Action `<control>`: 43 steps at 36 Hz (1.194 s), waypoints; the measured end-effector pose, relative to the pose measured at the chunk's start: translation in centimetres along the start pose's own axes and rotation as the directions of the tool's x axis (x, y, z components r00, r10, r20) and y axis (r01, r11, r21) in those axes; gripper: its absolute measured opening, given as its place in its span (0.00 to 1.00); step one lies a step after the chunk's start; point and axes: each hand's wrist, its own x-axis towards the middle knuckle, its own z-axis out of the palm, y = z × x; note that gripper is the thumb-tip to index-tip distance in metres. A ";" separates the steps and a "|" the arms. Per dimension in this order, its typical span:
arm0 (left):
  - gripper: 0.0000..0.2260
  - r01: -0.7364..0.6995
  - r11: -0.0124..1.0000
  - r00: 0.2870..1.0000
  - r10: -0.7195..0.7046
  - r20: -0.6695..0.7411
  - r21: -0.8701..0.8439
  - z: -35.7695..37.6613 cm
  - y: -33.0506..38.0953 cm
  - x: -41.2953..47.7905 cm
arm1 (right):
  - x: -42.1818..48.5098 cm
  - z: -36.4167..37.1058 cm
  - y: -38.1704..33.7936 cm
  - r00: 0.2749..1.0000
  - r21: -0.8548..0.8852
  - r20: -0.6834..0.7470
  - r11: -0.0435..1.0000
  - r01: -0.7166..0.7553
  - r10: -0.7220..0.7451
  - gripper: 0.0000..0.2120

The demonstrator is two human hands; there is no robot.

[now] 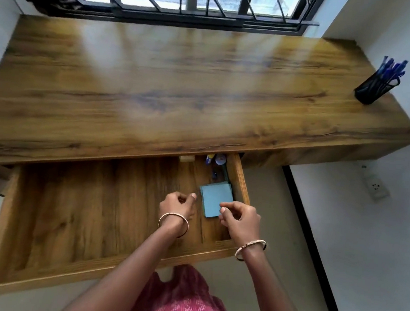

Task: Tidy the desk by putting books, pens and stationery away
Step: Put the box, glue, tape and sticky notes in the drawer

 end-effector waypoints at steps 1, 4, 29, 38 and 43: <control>0.10 0.002 0.997 0.999 0.002 0.040 -0.083 -0.8 -0.1 -0.7 | -0.7 0.1 -0.2 1.000 0.014 0.010 1.000 0.026 -0.026 0.06; 0.06 -0.007 0.975 0.990 0.037 0.133 -0.223 -3.4 -0.7 -3.4 | -3.2 0.5 -1.0 0.995 0.036 0.055 0.996 0.076 -0.078 0.05; 0.03 0.376 0.706 0.926 -0.277 0.255 -0.600 -17.0 -13.0 -12.4 | -15.7 13.2 1.4 0.850 0.473 0.329 0.707 -0.525 0.411 0.08; 0.10 0.413 0.591 0.910 -0.247 0.333 -0.692 -17.6 -12.4 -10.3 | -13.2 13.5 -0.4 0.836 0.564 0.355 0.617 -0.549 0.419 0.04; 0.15 0.375 0.598 0.927 -0.233 0.294 -0.708 -17.0 -11.1 -8.4 | -11.3 13.3 -1.5 0.839 0.618 0.383 0.569 -0.543 0.385 0.07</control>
